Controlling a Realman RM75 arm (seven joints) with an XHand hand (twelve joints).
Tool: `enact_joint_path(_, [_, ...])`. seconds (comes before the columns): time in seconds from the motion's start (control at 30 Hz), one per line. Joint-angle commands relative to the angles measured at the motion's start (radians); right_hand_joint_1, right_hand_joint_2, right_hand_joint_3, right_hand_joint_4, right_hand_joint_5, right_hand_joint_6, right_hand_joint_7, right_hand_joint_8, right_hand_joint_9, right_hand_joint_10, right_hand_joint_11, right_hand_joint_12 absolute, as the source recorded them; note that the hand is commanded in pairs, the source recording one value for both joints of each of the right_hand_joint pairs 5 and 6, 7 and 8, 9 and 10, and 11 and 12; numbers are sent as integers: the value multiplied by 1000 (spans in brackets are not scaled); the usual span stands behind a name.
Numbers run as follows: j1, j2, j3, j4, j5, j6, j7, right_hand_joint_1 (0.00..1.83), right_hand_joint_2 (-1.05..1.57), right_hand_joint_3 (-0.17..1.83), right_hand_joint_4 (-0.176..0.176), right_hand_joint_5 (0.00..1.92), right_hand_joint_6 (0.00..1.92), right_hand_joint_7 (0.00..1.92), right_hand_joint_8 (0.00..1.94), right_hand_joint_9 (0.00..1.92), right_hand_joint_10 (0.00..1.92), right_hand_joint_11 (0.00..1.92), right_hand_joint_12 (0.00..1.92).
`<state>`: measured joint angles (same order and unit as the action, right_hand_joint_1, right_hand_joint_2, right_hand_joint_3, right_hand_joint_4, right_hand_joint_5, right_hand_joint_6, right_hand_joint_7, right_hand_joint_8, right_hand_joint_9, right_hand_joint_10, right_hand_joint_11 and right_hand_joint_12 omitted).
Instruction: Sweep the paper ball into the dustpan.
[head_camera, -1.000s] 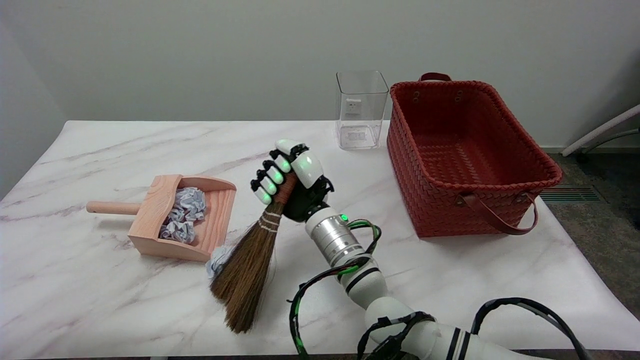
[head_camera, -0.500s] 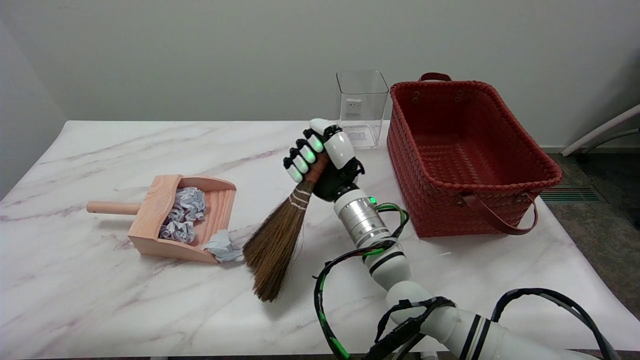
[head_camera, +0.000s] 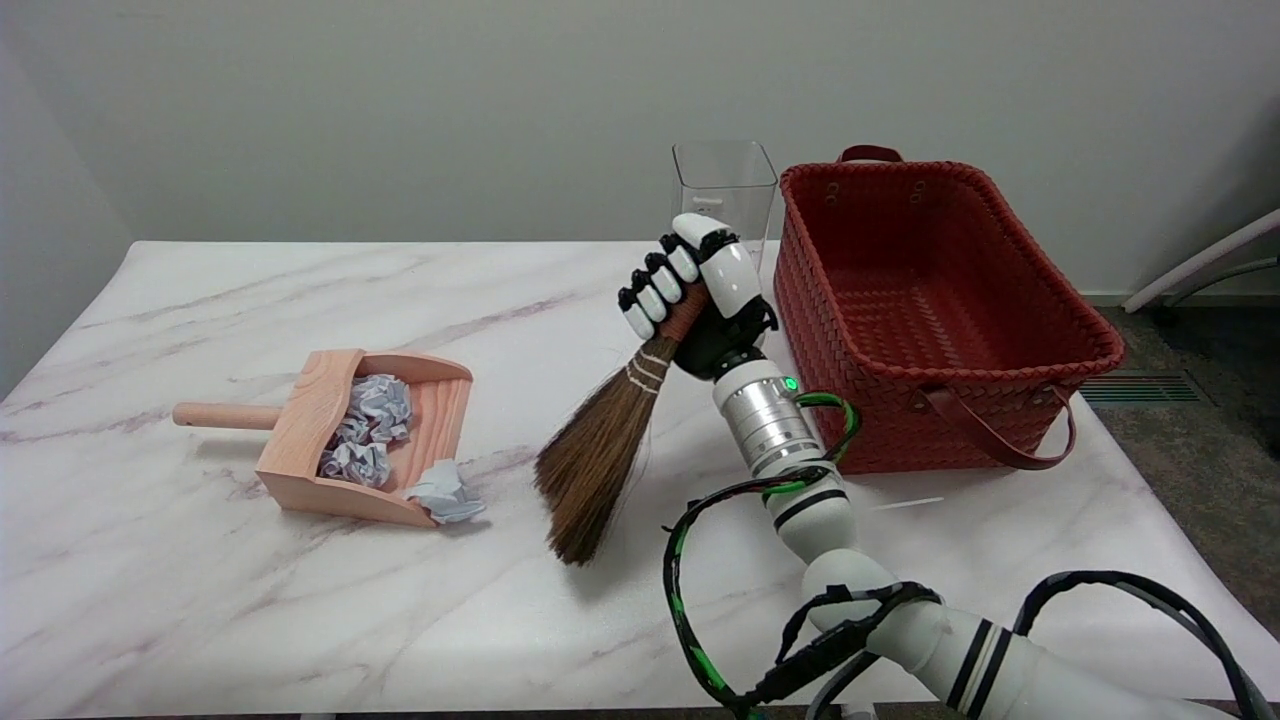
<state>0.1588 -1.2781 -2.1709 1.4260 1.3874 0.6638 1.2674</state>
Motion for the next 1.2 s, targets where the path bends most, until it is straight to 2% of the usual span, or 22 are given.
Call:
enact_joint_path(0.03, [0,27,26,-2,-58,19,-188,684,1571,1035,0,1920,1920,1920,1920,1920,1920,1846,1846])
enact_joint_path(0.2, [65,-60,16,-51,-70,27,-369,684,1571,1051,0,1920,1920,1920,1920,1920,1920,1866,1866])
enact_joint_path(0.4, [89,-110,10,-69,-132,28,-479,705,1569,1032,0,1920,1920,1920,1920,1920,1920,1864,1864])
enact_joint_path(0.67, [156,-201,-22,-71,-133,18,-667,728,1571,1014,0,1920,1920,1920,1920,1920,1920,1852,1852])
enact_joint_path(0.83, [185,-225,-50,-80,-130,22,-726,742,1571,1037,0,1920,1920,1920,1920,1920,1920,1833,1833])
enact_joint_path(1.2, [173,-240,-101,-21,-135,25,-732,751,1571,1113,0,1920,1920,1920,1920,1920,1920,1834,1834])
